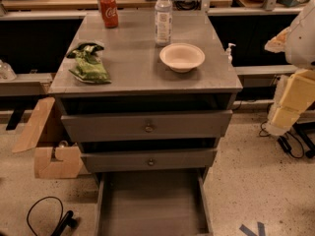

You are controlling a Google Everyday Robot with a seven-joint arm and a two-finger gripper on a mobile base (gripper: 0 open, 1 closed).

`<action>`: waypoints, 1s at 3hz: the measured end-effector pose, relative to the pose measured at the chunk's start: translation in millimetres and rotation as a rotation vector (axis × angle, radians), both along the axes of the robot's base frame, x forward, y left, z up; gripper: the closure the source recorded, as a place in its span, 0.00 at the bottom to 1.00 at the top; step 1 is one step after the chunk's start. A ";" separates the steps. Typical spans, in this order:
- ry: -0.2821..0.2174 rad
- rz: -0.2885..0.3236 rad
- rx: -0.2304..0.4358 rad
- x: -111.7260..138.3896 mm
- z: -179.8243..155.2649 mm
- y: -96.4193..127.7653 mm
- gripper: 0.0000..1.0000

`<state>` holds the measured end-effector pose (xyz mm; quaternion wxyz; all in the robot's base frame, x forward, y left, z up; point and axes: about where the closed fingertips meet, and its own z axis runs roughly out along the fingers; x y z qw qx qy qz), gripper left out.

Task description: Place green jalapeno chip bag into bottom drawer

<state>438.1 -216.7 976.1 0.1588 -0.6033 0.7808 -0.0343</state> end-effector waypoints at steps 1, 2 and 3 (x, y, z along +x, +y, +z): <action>-0.006 0.005 0.006 4.7 -1.2 4.0 0.00; -0.024 0.023 0.026 21.8 -6.2 18.8 0.00; -0.058 0.028 0.180 96.6 -11.7 98.7 0.00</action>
Offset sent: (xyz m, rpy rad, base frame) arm 0.0425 0.0353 -0.0167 0.0503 -0.0290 0.0449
